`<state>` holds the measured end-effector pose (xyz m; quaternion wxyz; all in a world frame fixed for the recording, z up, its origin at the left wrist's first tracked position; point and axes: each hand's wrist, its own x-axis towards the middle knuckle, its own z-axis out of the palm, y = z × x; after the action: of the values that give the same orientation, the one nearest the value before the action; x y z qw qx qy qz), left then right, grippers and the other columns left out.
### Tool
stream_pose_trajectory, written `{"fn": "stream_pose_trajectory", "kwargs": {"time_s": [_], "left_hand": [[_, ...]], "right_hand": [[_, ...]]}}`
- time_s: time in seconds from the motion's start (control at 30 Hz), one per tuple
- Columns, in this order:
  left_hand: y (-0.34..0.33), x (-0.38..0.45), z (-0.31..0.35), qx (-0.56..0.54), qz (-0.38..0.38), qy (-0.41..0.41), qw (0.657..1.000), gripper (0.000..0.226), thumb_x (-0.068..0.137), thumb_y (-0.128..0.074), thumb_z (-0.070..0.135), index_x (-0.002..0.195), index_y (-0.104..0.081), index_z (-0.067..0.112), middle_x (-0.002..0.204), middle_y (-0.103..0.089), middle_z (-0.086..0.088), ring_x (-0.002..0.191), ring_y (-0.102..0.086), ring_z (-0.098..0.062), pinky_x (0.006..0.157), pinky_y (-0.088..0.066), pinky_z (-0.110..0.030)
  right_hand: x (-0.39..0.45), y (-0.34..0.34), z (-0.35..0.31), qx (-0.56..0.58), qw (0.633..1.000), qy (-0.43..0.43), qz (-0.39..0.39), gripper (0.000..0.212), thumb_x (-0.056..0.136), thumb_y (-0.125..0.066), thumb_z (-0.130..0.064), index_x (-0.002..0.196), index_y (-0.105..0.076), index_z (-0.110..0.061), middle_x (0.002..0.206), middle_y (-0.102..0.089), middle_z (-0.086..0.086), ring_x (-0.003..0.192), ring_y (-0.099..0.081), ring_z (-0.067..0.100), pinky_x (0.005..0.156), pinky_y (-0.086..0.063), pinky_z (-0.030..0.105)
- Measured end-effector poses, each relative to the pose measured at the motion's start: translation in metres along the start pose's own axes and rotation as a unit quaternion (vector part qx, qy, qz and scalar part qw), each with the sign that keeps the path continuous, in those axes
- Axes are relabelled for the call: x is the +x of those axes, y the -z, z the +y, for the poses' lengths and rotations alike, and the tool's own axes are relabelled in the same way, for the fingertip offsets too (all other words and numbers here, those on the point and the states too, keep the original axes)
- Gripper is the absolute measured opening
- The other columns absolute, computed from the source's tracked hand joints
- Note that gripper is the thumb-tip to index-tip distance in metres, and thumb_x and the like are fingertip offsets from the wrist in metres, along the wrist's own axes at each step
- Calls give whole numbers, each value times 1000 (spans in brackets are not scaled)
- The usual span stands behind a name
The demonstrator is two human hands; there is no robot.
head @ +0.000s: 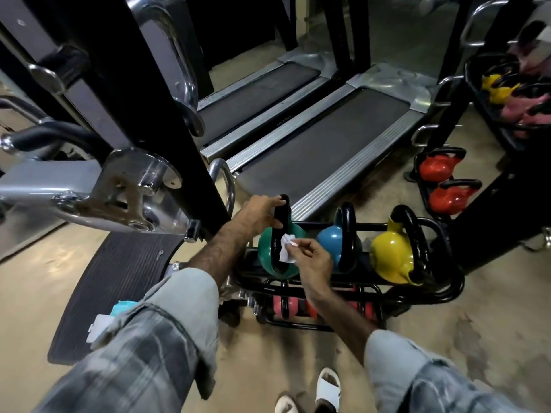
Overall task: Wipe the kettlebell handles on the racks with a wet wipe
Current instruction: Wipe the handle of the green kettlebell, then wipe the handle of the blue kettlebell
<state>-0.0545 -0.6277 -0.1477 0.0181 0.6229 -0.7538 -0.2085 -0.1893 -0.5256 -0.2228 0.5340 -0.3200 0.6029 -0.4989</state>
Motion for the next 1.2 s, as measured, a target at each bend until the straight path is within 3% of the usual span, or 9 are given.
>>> {"fn": "stream_pose_trajectory", "kwargs": {"time_s": [0.23,0.37,0.5,0.63,0.77,0.87,0.97,1.07,1.2], "left_hand": [[-1,2,2,7,3,-3,1000,67,72,-79,22,133,-52,20,134,-56,-7,123,-52,-26,103,-42,-38],[1,-10,15,14,25,-29,999,50,70,-78,13,118,-63,14,114,-66,-9,109,-60,-28,92,-48,-34],[-18,-31,46,-33,105,-138,984,39,77,-67,-1,114,-65,10,120,-64,-9,113,-58,-26,96,-44,-33],[-46,-25,88,-51,78,-230,969,38,78,-63,-5,115,-64,4,124,-61,-15,114,-57,-29,95,-44,-35],[-58,3,110,-7,14,-208,978,48,86,-65,11,132,-53,9,144,-44,-11,128,-46,-25,101,-35,-30],[-55,23,119,27,-5,-203,979,39,74,-76,16,111,-66,10,117,-61,-14,109,-57,-30,87,-42,-32],[-49,41,126,46,-10,-187,981,40,59,-84,18,95,-67,15,102,-59,-8,93,-58,-26,71,-43,-29],[-46,49,133,90,-38,-209,973,48,56,-86,20,98,-64,9,104,-59,-10,95,-57,-28,74,-46,-34],[-42,57,134,103,-48,-221,969,30,66,-79,20,94,-71,11,93,-69,-10,90,-64,-30,75,-52,-34]], "right_hand": [[0,-12,-9,-15,999,38,9,13,77,-79,-29,88,-75,-24,89,-73,-9,82,-66,2,71,-53,16],[-33,26,8,-65,995,68,-26,11,76,-80,-17,86,-77,-19,87,-75,-8,84,-69,5,75,-52,18],[-37,81,3,-82,979,153,112,13,86,-71,-16,97,-76,-19,95,-74,-12,92,-67,0,81,-50,13],[-25,115,3,-46,956,132,259,18,87,-70,-18,104,-75,-16,101,-72,-8,93,-62,0,79,-41,0],[0,102,24,-29,981,81,176,27,91,-66,-20,117,-70,-11,113,-70,-3,100,-61,-1,89,-46,11],[-3,94,44,-40,985,85,143,36,93,-62,-27,126,-64,-13,119,-65,-11,110,-57,-5,95,-44,12],[-11,95,56,-56,982,93,154,37,94,-61,-28,128,-62,-14,121,-64,-10,112,-59,-1,90,-43,6],[-7,90,42,-59,978,110,168,35,93,-62,-28,126,-64,-16,114,-63,-16,107,-58,-4,83,-38,-1],[12,82,12,-35,980,100,171,32,93,-63,-26,124,-66,-21,103,-69,-12,87,-59,-14,77,-42,3]]}}
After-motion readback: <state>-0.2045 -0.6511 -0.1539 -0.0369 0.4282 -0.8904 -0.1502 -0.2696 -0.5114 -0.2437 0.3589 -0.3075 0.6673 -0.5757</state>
